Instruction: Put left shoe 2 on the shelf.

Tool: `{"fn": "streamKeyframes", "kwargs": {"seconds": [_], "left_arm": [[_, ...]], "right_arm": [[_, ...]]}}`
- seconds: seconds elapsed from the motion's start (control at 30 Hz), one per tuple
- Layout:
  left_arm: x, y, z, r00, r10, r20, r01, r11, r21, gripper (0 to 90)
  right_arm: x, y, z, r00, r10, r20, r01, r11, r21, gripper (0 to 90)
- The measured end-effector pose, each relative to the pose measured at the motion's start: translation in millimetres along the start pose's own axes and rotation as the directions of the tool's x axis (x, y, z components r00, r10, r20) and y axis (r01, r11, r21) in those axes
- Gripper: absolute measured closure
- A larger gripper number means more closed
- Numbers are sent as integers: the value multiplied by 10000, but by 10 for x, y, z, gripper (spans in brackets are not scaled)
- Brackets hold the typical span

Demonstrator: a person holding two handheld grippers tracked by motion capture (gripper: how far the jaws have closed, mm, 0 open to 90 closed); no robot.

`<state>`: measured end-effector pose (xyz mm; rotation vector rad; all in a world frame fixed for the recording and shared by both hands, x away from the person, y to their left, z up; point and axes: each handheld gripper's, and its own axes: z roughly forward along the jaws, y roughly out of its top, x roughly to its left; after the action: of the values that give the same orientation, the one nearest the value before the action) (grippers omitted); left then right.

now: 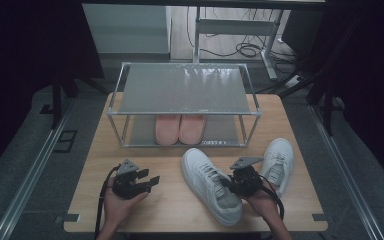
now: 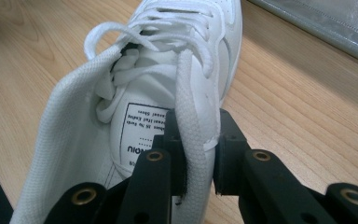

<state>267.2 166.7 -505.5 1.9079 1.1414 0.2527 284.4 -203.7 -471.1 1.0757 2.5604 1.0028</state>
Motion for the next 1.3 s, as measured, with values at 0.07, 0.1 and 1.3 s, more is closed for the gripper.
{"fn": "streamKeyframes", "kwargs": {"seconds": [0.07, 0.1, 1.3], "left_arm": [[3, 1, -5, 10000, -10, -17, 10, 10000, -4, 458], [4, 1, -5, 10000, -16, -20, 16, 10000, -2, 458], [11, 2, -10, 10000, -70, -11, 70, 10000, -29, 458]], "right_arm": [[-3, 2, -7, 10000, 40, -48, -41, 9999, -100, 794], [-1, 5, -14, 10000, 38, -57, -39, 9998, -185, 796], [67, 89, -381, 9989, -66, -458, -43, 9721, -2344, 811]]}}
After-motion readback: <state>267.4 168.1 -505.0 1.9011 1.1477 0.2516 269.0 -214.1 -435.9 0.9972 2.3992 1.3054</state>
